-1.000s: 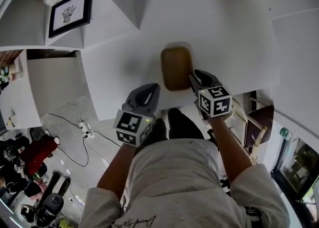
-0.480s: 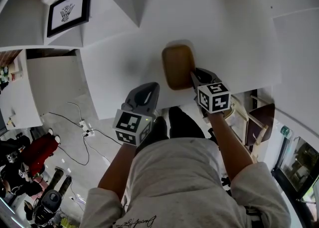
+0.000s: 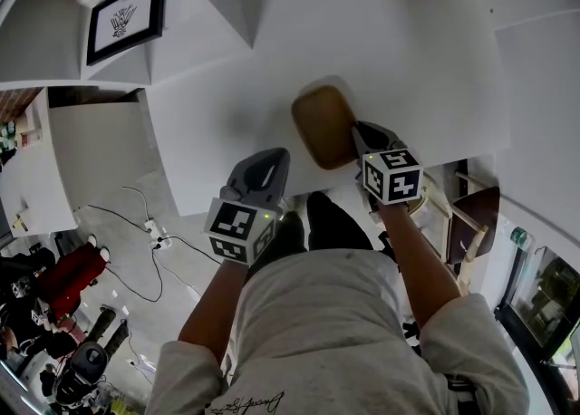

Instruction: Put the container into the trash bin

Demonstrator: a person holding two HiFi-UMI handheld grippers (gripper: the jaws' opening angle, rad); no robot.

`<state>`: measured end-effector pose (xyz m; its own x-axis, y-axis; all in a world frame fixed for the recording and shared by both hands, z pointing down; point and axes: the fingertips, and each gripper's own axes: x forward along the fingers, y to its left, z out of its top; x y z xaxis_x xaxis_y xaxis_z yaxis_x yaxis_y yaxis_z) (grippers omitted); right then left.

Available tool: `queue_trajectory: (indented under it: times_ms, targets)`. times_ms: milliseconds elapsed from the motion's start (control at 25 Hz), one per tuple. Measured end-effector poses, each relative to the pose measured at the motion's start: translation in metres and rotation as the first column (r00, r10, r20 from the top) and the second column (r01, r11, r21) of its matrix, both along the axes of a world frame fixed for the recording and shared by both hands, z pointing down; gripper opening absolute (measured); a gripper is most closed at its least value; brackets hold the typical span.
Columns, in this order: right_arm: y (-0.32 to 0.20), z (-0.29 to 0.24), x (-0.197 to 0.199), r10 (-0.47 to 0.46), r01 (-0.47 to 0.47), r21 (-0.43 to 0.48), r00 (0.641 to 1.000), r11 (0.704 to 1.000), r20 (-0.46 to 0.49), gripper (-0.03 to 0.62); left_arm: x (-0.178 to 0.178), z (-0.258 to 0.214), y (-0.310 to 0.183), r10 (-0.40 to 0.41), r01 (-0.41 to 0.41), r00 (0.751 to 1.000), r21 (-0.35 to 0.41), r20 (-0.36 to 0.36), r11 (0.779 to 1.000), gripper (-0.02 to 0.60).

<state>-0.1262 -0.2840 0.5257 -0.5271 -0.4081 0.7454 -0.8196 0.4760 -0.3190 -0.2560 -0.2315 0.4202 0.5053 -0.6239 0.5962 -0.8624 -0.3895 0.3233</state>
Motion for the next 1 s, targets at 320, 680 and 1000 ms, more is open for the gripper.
queue_trajectory:
  times_ms: [320, 680, 1000]
  targets:
    - [0.009, -0.012, 0.001, 0.013, -0.013, 0.013, 1.000, 1.000, 0.013, 0.037, -0.001, -0.008, 0.011, 0.001, -0.001, 1.000, 0.016, 0.000, 1.000, 0.018]
    - [0.032, -0.023, -0.002, 0.036, -0.037, 0.018, 0.999, 0.999, 0.030, 0.037, -0.006, -0.016, 0.032, 0.017, -0.016, 1.000, 0.035, -0.004, 0.999, 0.018]
    - [0.066, -0.033, -0.003, 0.058, -0.059, 0.024, 0.998, 0.998, 0.034, 0.037, -0.011, -0.025, 0.061, 0.046, -0.046, 0.999, 0.053, -0.001, 0.998, 0.018]
